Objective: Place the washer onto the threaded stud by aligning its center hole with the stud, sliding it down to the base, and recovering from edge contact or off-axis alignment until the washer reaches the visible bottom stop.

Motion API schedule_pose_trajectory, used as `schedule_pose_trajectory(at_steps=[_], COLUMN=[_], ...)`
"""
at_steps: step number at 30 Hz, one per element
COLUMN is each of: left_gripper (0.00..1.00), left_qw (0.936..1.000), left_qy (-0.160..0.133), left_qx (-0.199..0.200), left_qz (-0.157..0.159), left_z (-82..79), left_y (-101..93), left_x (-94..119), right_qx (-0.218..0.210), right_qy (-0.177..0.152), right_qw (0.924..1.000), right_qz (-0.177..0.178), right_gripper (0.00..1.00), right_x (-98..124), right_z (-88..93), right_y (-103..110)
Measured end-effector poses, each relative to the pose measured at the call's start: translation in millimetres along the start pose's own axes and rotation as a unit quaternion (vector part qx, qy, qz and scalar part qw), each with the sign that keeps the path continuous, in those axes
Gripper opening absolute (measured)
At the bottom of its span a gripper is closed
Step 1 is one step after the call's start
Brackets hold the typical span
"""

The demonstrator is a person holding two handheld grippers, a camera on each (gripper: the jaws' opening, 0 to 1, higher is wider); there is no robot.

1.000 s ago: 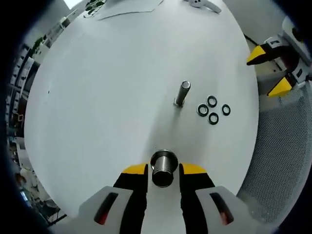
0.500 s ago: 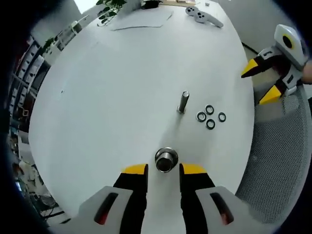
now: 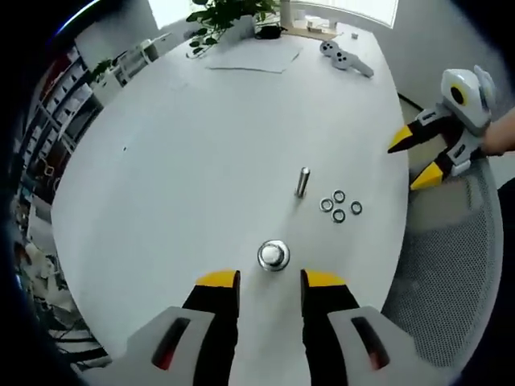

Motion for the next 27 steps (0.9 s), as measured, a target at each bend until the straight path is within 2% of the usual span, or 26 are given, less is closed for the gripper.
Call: schedule_pose_trajectory(at_steps=[5,13,18,27], left_gripper=[0.29,0.30,0.31,0.28], left_qw=[0.9996,0.9973,0.9933,0.9856], left_qy=[-0.015,-0.049,-0.077,-0.114], left_qx=[0.021,0.046,0.074,0.106], left_qz=[-0.008,-0.029,-0.045,-0.066], left_z=[9.7,14.1,17.3,29.4], left_y=[-3.7,-1.9,-3.6,-12.0], left_x=[8,24,33,46], right_qx=[0.001,0.008,0.008,0.009], right_qy=[0.002,-0.002,-0.006,-0.006], right_qw=[1.0000,0.9999,0.9999,0.9998], right_qz=[0.003,0.009,0.013,0.017], right_gripper=[0.41,0.41,0.41,0.41], right_x=[-1,-1,1,3], right_z=[0.7,-0.5,-2.1,-3.2], right_y=[-1,-2,-2,-1])
Point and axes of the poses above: the point that each gripper's makers call its tool centre point, and the gripper's own axes: x roughly backward along the fingers, y roughly to its left, z roughly out of its underside, the point moved 5 cm from there along x, roughly backward along the fingers, and after that the axes turned 13 degrees about -x, right-handed, at the moved point
